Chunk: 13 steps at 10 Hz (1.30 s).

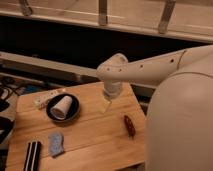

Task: Move the arm in a circular motion

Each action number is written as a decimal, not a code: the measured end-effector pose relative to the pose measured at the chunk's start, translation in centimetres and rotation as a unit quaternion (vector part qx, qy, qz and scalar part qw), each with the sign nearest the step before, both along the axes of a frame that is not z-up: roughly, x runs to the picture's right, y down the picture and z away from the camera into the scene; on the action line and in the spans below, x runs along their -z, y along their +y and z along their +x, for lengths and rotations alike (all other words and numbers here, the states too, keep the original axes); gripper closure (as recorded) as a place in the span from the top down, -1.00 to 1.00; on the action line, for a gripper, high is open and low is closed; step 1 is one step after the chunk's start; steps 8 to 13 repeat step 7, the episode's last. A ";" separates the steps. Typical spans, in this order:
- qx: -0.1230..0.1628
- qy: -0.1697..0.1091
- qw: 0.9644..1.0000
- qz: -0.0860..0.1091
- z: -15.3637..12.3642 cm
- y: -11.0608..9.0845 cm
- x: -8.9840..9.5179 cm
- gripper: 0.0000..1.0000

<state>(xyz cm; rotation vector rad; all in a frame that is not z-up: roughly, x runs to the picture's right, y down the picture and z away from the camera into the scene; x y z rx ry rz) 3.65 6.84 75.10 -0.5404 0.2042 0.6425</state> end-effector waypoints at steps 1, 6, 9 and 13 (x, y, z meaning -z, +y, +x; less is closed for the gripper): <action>-0.006 0.005 1.000 0.003 0.8 0.2 0.1 0.87; -0.035 0.026 0.999 0.016 5.4 -0.5 -0.5 0.87; -0.036 0.028 0.999 0.019 5.5 -1.0 -0.9 0.87; -0.036 0.028 0.999 0.019 5.5 -1.0 -0.9 0.87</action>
